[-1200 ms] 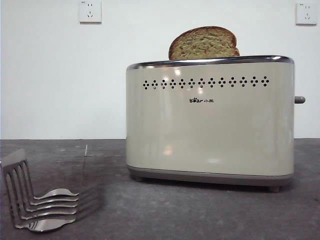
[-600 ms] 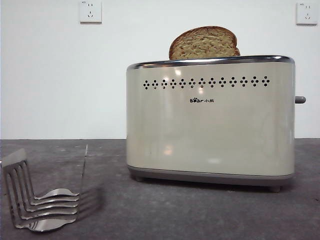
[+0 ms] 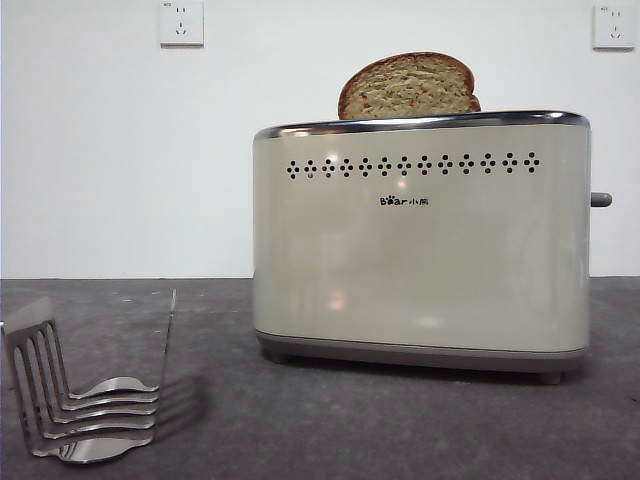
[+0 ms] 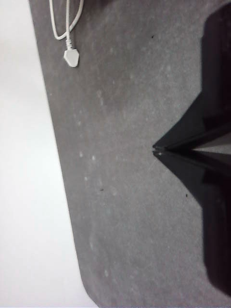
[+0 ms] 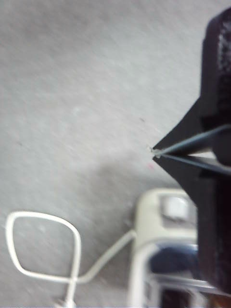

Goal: Pick up a slice of bread from the rack,put the bread on the toaster,press the button

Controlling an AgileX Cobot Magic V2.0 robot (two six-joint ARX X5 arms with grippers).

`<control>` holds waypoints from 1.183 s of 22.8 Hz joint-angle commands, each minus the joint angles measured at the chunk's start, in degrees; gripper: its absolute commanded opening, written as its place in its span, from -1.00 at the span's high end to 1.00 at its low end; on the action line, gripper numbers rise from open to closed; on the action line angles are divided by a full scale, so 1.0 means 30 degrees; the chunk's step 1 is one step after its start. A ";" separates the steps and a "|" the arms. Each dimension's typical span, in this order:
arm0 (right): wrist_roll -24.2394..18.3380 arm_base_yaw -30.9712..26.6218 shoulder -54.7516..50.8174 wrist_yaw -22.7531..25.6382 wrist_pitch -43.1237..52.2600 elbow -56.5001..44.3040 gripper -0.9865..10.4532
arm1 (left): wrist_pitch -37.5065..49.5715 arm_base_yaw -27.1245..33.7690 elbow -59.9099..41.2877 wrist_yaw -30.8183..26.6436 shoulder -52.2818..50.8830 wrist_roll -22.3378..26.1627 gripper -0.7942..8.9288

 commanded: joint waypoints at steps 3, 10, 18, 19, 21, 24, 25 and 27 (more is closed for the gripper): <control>-0.0131 0.0007 0.0634 0.0860 0.1341 0.0000 0.83 | 0.0335 0.0532 -0.0772 0.0080 -0.0022 -0.1049 0.84; -0.0131 0.0007 0.0852 0.1712 0.3599 0.0007 0.83 | 0.0372 0.1180 -0.0816 0.0087 -0.0051 -0.1472 0.84; -0.0131 0.0007 0.0852 0.1829 0.5151 0.0007 0.83 | 0.0423 0.1275 -0.0809 0.0503 0.0073 -0.1494 0.84; -0.0131 0.0007 0.0852 0.1829 0.5217 0.0007 0.83 | 0.0423 0.1275 -0.0809 0.0503 0.0124 -0.1494 0.84; -0.0131 0.0007 0.0852 0.1829 0.5195 0.0007 0.83 | 0.0430 0.1275 -0.0809 0.0510 0.0248 -0.1494 0.84; -0.0131 0.0007 0.0852 0.1829 0.5195 0.0007 0.83 | 0.0423 0.1275 -0.0809 0.0503 0.0408 -0.1494 0.84; -0.0131 0.0007 0.0852 0.1829 0.5195 0.0007 0.83 | 0.0430 0.1275 -0.0809 0.0510 0.0474 -0.1494 0.84; -0.0131 0.0007 0.0852 0.1829 0.5202 0.0007 0.83 | 0.0423 0.1275 -0.0809 0.0510 0.0597 -0.1494 0.84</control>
